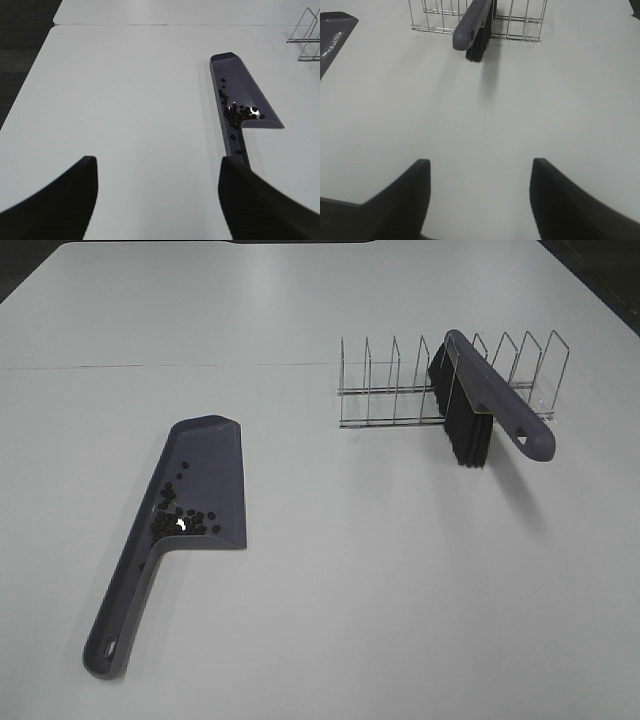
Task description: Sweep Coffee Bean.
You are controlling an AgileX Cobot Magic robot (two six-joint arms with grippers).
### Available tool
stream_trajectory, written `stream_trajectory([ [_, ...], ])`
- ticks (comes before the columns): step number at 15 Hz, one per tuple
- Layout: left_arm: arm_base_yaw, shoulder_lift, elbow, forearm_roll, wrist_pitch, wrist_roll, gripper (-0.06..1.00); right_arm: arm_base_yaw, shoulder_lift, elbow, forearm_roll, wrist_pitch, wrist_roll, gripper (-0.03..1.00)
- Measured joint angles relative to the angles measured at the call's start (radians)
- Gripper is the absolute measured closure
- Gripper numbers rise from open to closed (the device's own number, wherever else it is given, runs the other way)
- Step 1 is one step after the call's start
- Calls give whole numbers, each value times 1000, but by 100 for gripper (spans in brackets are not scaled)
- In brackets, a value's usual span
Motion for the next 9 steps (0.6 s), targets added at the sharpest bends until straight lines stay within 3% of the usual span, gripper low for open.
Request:
stream_trajectory([
  [9, 44, 0, 0, 0, 0, 0, 33, 0, 0, 5, 5, 0, 0, 43],
])
